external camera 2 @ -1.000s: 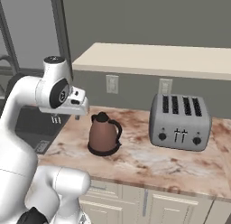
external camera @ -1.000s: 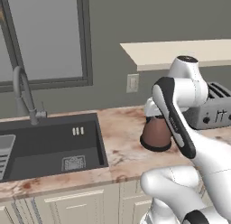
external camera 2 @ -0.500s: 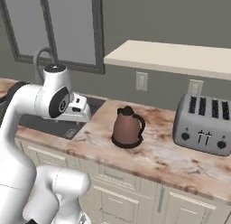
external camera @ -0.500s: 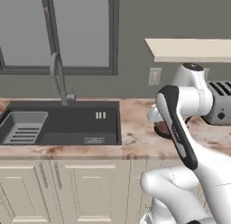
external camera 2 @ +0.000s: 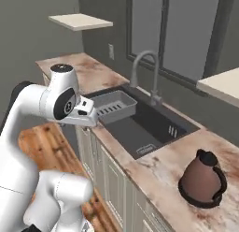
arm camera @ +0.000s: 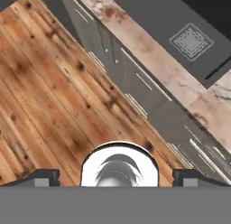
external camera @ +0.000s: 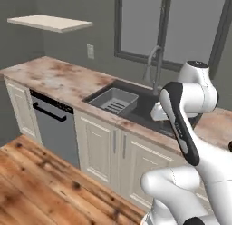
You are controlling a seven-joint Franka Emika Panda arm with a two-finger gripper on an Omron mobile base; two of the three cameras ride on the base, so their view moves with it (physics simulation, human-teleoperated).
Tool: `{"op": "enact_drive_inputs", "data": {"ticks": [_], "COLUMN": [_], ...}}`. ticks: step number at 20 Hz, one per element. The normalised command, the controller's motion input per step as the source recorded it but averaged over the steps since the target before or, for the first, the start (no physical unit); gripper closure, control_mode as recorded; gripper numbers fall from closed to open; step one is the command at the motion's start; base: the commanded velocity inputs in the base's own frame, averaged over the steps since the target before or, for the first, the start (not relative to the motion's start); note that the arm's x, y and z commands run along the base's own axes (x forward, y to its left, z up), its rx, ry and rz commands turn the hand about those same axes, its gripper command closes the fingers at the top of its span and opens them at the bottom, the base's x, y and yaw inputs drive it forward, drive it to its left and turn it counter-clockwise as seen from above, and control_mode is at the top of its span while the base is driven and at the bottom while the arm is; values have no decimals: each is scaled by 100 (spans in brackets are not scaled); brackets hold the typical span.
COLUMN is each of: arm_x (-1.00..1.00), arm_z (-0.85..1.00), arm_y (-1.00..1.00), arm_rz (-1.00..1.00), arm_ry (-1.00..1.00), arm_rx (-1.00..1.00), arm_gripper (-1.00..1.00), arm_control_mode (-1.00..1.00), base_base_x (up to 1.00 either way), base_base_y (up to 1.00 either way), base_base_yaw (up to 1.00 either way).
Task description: Navigate to the microwave.
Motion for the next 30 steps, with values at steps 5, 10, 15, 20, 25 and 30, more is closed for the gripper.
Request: {"op": "enact_drive_inputs", "data": {"ticks": [5,10,15,20,25,30], "arm_x": [0,0,0,0,0,0], "arm_z": [0,0,0,0,0,0], "arm_y": [0,0,0,0,0,0], "arm_rz": [0,0,0,0,0,0], "arm_ry": [0,0,0,0,0,0], "arm_rx": [0,0,0,0,0,0], "arm_gripper": [-100,-100,-100,-100,-100,-100], "arm_control_mode": [100,100,100,100,100,100], "base_base_x": [0,0,14,24,34,49], "base_base_y": [38,35,29,29,30,28], "base_base_yaw": [96,95,92,89,87,82]}}
